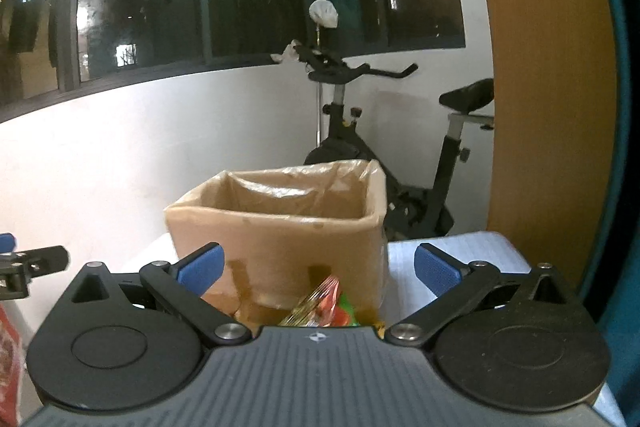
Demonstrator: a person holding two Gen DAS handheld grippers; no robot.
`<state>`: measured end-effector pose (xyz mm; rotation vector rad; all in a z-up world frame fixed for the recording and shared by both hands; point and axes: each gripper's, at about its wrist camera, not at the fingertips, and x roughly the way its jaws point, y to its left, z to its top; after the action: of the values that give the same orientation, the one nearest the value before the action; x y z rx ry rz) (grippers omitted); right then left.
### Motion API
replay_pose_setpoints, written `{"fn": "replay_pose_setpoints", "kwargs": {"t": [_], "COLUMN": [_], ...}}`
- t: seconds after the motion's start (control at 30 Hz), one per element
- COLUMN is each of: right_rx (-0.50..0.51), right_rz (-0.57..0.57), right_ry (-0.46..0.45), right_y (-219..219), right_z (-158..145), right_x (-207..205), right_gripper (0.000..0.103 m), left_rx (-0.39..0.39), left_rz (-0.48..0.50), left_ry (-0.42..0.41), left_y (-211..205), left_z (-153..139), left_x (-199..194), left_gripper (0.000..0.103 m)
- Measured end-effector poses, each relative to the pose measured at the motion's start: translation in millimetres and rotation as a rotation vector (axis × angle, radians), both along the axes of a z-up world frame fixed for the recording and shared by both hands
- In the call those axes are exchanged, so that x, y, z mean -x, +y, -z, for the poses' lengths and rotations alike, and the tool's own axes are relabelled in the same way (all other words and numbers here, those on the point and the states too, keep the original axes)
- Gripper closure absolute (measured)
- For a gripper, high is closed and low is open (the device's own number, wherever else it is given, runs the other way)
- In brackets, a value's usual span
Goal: Organize snacks
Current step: 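Close the left gripper on the green snack bag while the right gripper approaches the red-green chip bag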
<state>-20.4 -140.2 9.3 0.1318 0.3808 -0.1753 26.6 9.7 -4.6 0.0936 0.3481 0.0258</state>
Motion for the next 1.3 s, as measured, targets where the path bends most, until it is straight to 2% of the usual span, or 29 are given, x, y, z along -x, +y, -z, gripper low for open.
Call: {"fn": "replay_pose_setpoints", "kwargs": {"t": [0.13, 0.23, 0.37, 0.53, 0.67, 0.87, 1.3], "right_rx": [0.000, -0.011, -0.038, -0.022, -0.004, 0.005, -0.035], "right_rz": [0.009, 0.026, 0.033, 0.021, 0.014, 0.014, 0.010], "right_ry": [-0.047, -0.035, -0.022, 0.013, 0.077, 0.152, 0.192], "right_y": [-9, -18, -27, -25, -18, -18, -23], "right_z": [1, 5, 15, 36, 58, 79, 94], "right_x": [-14, -28, -42, -50, -57, -67, -74], "right_gripper": [0.000, 0.000, 0.000, 0.000, 0.000, 0.000, 0.000], "left_rx": [-0.003, -0.003, -0.012, 0.026, 0.052, 0.010, -0.035], "left_rz": [0.001, 0.026, 0.051, 0.114, 0.184, 0.201, 0.178], "left_ry": [-0.025, -0.029, 0.041, 0.154, 0.231, 0.291, 0.380], "left_y": [5, 7, 6, 3, -3, -6, -12], "left_z": [3, 12, 37, 76, 101, 120, 150], "left_x": [-16, -26, -39, -46, -48, -50, -69], "left_gripper": [0.000, 0.000, 0.000, 0.000, 0.001, 0.001, 0.001]}}
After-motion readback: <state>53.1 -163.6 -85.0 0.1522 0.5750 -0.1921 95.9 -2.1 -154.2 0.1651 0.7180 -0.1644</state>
